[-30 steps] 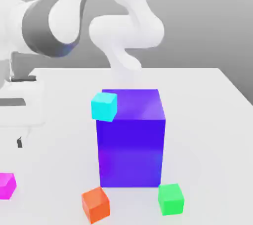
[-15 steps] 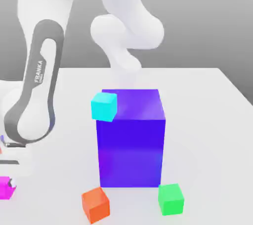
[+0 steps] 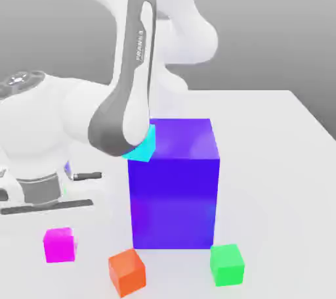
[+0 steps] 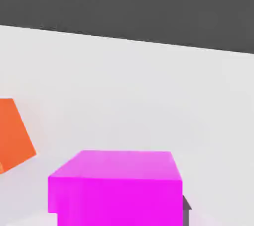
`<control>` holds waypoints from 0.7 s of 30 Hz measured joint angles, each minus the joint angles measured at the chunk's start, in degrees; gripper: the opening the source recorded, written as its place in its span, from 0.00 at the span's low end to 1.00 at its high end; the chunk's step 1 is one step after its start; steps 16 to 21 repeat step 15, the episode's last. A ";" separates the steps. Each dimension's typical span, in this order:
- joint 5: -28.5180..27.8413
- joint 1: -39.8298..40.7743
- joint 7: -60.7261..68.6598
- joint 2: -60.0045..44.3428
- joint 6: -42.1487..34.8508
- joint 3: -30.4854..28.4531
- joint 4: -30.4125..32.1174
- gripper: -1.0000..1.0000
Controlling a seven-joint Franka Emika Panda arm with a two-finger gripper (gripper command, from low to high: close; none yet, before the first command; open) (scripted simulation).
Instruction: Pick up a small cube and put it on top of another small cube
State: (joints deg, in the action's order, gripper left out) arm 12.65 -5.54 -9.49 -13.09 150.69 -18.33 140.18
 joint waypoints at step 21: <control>-7.87 -16.48 -17.51 -0.12 8.24 10.93 5.78 1.00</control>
